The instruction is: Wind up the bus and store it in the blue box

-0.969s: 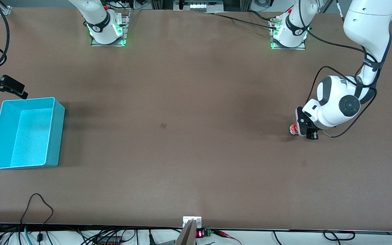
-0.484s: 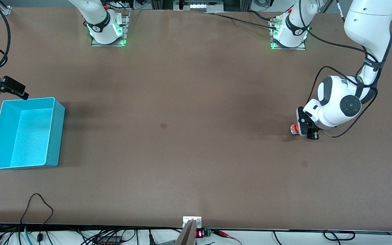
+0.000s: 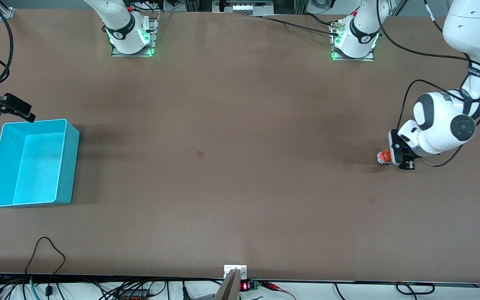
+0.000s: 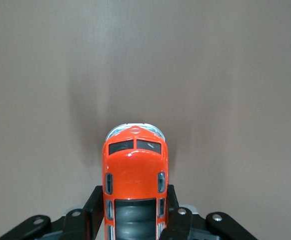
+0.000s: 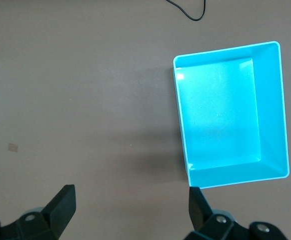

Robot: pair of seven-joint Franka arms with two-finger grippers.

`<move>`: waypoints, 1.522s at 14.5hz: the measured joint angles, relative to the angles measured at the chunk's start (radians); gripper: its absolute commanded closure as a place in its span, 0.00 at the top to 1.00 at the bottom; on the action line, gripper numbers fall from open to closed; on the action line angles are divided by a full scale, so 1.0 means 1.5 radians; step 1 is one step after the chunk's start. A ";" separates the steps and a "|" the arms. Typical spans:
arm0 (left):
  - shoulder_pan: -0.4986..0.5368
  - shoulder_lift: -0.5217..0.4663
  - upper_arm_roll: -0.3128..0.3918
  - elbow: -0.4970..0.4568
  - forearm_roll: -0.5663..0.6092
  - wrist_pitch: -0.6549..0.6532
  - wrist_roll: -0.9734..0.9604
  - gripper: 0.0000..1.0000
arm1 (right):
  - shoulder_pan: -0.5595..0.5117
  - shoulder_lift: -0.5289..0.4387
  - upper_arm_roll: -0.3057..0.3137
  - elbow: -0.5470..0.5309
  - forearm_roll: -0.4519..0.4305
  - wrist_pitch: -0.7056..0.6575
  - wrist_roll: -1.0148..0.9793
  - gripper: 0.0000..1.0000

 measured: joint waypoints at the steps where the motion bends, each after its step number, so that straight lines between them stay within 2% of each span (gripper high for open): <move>1: 0.013 0.001 0.000 0.000 0.000 0.004 0.005 0.25 | 0.000 0.000 0.000 0.000 0.000 0.000 0.000 1.00; 8: 0.089 0.008 0.002 0.004 0.000 0.038 0.078 0.25 | 0.000 0.000 0.001 0.000 0.000 0.000 0.000 1.00; 15: 0.093 0.011 0.002 0.009 0.001 0.037 0.127 0.25 | 0.000 0.000 0.001 0.000 0.000 0.000 0.000 1.00; 22: 0.095 0.012 0.001 0.010 0.001 0.037 0.126 0.19 | 0.000 0.000 0.001 0.000 0.000 0.000 0.000 1.00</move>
